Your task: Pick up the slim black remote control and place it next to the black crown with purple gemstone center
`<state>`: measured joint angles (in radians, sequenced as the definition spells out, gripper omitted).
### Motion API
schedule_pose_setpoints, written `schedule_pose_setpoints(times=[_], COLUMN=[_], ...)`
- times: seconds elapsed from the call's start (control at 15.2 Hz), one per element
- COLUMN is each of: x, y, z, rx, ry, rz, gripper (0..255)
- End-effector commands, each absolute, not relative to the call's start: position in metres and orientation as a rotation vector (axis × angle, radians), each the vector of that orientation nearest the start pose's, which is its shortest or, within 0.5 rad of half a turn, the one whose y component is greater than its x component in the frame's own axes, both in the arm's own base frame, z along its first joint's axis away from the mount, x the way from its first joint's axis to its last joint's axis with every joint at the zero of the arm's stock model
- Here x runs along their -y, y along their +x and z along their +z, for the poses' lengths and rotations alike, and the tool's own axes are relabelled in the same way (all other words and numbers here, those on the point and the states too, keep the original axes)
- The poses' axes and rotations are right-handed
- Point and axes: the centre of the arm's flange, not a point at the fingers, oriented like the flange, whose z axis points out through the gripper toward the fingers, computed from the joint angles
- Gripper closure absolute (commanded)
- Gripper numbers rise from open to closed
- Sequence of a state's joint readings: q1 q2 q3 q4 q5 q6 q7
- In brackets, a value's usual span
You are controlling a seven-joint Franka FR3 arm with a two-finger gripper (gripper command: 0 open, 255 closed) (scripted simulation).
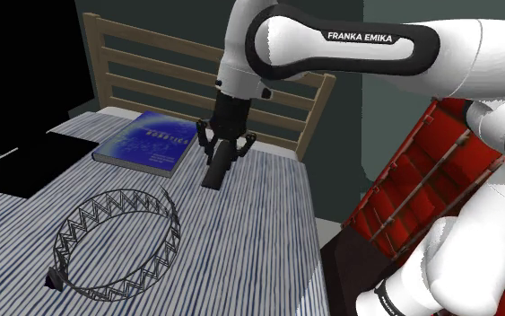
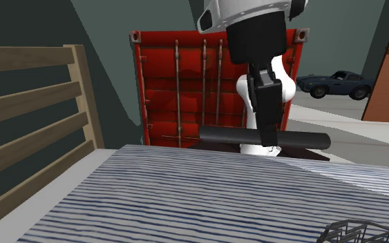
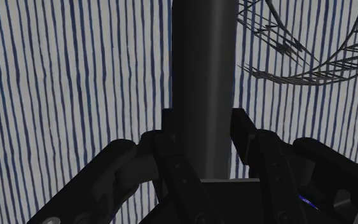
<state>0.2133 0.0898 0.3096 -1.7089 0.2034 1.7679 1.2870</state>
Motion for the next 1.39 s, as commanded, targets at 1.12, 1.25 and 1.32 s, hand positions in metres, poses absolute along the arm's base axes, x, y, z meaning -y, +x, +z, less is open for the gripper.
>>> schedule_pose_setpoints(times=[1.12, 1.25, 1.32], x=[-0.522, -0.545, -0.556], y=[0.378, 0.365, 0.358], z=[0.529, 0.529, 0.529], rx=[-1.184, -1.184, -1.184], ry=[-2.766, -2.766, -2.766], rz=[0.294, 0.294, 0.294], gripper=[255, 255, 255])
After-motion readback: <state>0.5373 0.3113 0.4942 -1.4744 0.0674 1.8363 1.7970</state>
